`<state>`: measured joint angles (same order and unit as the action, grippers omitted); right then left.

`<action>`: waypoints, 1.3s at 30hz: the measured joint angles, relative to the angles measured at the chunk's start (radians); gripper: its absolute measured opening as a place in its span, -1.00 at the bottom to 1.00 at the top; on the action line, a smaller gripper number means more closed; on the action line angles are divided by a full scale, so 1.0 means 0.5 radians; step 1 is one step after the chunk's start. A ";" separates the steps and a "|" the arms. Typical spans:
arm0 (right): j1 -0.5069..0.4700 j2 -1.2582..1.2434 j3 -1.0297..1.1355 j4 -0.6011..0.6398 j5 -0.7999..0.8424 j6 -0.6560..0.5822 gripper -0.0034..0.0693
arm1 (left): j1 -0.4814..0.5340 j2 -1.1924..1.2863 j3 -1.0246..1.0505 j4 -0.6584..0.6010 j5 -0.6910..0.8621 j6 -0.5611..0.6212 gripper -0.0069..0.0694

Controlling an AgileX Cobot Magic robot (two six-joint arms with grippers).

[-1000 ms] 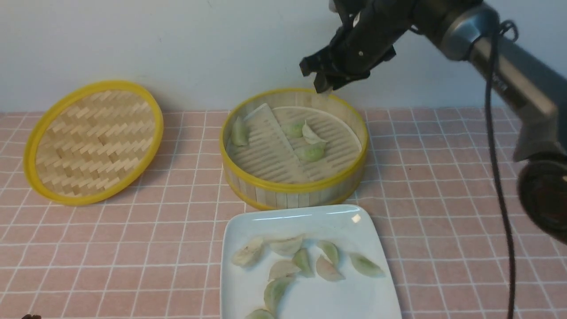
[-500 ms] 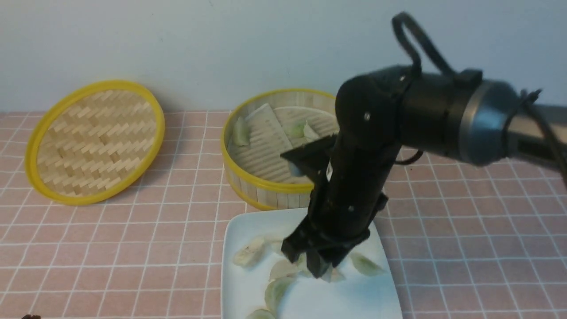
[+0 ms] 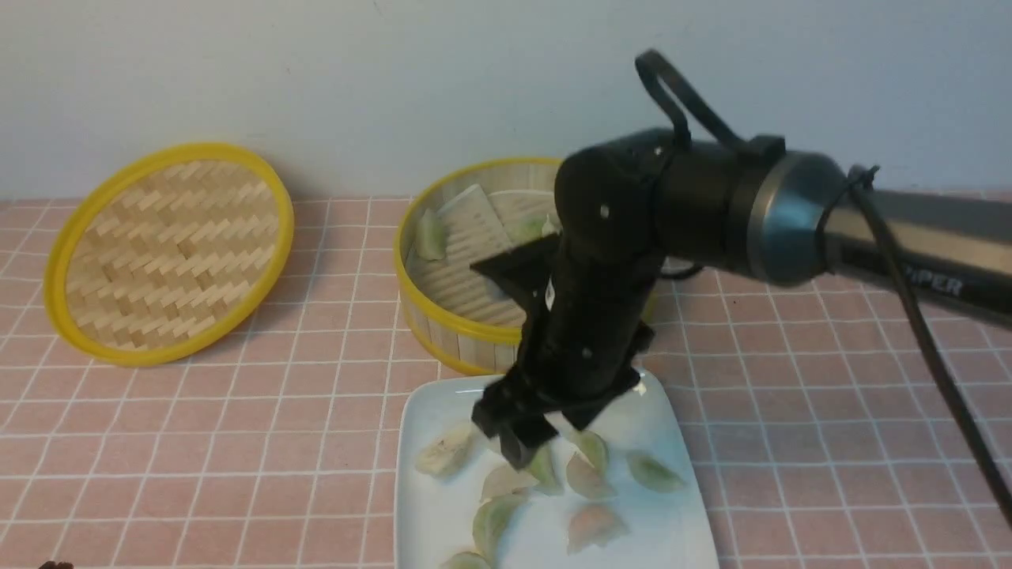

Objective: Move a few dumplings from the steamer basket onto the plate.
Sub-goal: Use the right arm to put the dumpling into the plate, then use the right arm to grab a dumpling from inside the steamer

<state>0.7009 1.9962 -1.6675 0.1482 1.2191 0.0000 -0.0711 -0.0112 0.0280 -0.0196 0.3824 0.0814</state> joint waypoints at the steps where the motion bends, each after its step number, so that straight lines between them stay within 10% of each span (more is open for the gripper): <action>1: -0.014 0.008 -0.075 -0.059 -0.013 0.014 0.53 | 0.000 0.000 0.000 0.000 0.000 0.000 -0.83; 15: -0.446 0.877 -1.368 -0.268 0.038 0.109 0.56 | 0.000 0.000 0.000 0.000 0.000 0.000 -0.83; 39: -0.439 1.087 -1.792 -0.213 0.064 0.129 0.31 | 0.000 0.000 0.000 0.000 0.000 0.000 -0.83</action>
<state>0.4817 2.5399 -2.5636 0.0418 1.2511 0.0645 -0.0711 -0.0112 0.0280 -0.0196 0.3824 0.0814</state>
